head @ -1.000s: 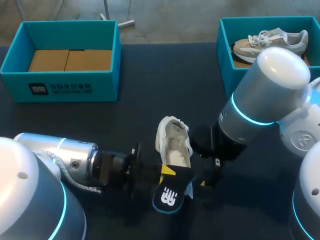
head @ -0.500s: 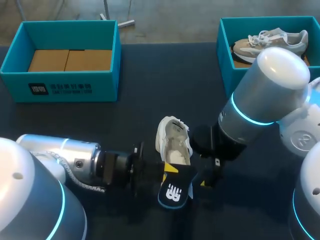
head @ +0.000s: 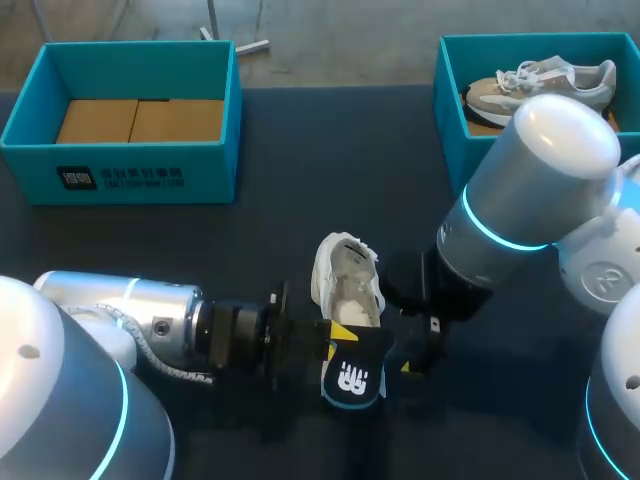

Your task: Take the shoe out of the shoebox, open the shoe tongue, remove and reinsert the insole, then place the shoe into the shoebox

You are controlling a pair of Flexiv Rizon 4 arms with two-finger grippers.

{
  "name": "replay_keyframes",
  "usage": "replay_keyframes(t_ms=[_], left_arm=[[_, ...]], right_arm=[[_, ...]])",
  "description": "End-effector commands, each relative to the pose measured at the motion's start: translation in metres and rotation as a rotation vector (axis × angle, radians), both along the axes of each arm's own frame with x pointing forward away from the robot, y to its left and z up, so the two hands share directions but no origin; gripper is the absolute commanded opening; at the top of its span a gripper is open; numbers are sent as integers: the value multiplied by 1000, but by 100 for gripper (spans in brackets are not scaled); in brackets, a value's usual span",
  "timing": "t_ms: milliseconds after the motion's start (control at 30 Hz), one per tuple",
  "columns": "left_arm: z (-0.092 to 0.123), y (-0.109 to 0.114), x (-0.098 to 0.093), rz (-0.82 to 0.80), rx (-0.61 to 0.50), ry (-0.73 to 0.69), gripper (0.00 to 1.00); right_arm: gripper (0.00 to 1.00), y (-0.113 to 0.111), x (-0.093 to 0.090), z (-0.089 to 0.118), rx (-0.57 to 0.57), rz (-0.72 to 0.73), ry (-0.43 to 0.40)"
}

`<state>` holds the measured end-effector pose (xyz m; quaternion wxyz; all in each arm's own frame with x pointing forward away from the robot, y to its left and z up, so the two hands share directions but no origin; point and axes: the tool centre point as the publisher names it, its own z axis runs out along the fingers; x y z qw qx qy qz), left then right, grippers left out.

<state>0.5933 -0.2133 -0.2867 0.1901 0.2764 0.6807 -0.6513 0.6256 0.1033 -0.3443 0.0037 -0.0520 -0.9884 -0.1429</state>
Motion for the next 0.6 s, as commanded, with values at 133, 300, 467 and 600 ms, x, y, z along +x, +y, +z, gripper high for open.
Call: replay_keyframes(t_ms=[133,300,467,600], left_arm=[[1,4,-2,12,5,6,0],[-4,5,-2,11,14,11,0],[-7,5,-1,10,15,19,0],[-9,5,1,12,15,21,0]], right_arm=[[100,1,-1,-1,-1,-1,-3],[100,1,-1,-1,-1,-1,-3],[100,1,-1,-1,-1,-1,-3],[100,1,-1,-1,-1,-1,-3]])
